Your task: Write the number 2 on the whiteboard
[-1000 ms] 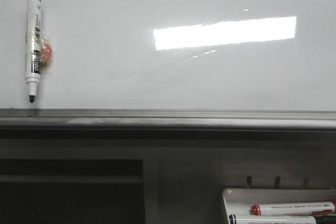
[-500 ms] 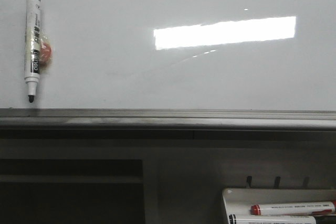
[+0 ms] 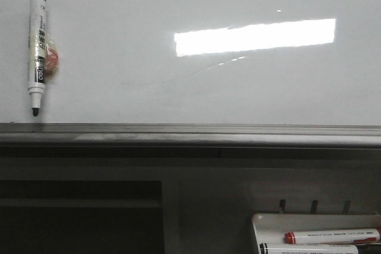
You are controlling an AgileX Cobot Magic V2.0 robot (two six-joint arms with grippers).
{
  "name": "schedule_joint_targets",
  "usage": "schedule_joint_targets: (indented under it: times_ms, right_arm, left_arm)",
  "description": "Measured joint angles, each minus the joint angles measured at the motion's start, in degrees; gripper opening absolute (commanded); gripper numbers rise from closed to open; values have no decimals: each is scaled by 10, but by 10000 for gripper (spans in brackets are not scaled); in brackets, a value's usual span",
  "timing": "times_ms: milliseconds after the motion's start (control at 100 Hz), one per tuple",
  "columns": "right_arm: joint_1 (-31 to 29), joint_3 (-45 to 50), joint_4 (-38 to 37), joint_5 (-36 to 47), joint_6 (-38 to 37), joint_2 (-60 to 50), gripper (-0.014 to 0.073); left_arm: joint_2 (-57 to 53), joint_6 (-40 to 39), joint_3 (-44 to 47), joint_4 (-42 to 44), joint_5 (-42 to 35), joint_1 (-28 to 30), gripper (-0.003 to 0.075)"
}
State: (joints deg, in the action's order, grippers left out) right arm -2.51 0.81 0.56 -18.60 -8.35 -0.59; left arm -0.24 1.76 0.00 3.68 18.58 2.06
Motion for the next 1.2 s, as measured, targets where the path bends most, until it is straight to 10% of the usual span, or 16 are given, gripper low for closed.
schedule_joint_targets:
  times_ms: [1200]
  right_arm:
    - [0,0,17,121,0,0,-60]
  left_arm:
    - [0,0,-2,-45,-145,0,-21]
